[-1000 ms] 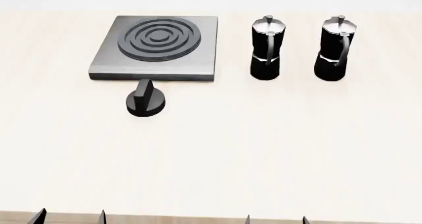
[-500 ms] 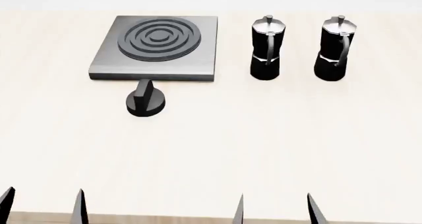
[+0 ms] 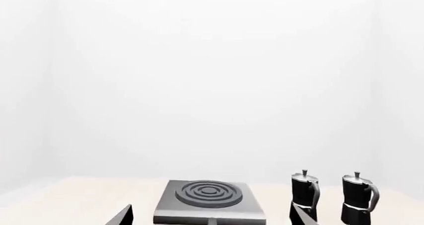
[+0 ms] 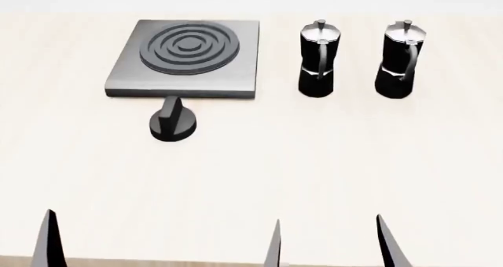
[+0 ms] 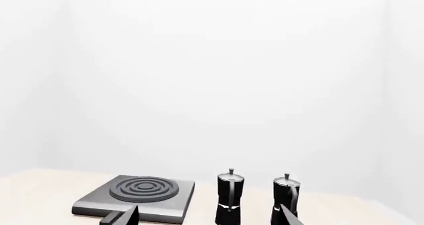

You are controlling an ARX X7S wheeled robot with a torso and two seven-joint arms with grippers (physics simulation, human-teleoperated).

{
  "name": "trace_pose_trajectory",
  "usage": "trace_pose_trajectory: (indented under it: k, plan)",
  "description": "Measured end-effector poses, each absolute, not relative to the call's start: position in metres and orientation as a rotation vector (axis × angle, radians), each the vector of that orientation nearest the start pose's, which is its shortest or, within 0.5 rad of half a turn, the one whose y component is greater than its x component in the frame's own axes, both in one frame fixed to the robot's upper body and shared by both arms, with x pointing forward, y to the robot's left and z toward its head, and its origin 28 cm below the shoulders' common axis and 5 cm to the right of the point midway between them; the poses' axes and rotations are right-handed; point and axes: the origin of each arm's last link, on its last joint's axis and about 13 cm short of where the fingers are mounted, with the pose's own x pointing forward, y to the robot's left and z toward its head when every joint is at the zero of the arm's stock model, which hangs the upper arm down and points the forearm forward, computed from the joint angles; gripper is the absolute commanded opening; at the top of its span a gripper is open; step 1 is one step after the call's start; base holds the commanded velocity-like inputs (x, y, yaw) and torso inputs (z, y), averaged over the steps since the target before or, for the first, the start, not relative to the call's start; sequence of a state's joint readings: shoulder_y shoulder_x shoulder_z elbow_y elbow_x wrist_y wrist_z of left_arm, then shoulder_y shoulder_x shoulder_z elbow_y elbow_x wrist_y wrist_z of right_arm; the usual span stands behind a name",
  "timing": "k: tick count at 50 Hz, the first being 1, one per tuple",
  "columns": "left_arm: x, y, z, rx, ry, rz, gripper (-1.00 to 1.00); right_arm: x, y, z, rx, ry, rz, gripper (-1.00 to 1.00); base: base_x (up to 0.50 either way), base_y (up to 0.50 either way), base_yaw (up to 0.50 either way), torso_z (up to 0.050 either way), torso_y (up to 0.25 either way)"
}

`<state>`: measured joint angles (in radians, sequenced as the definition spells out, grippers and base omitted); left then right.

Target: Put both moka pots on the stove.

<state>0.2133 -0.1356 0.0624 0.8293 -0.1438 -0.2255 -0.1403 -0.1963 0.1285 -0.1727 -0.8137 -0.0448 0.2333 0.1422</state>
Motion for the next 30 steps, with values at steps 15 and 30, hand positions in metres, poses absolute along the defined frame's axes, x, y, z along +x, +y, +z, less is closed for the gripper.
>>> trace_pose_trajectory:
  k: [15, 30]
  plan:
    - [0.1438, 0.2041, 0.1331, -0.057, -0.382, -0.038, 1.00, 0.1464, -0.0823, 0.1303, -0.065, -0.388, 0.055, 1.00, 0.22, 0.00, 0.00, 0.000, 0.000]
    - [0.1445, 0.2041, 0.1325, -0.053, -0.382, -0.037, 1.00, 0.1472, -0.0820, 0.1298, -0.062, -0.385, 0.057, 1.00, 0.21, 0.00, 0.00, 0.000, 0.000]
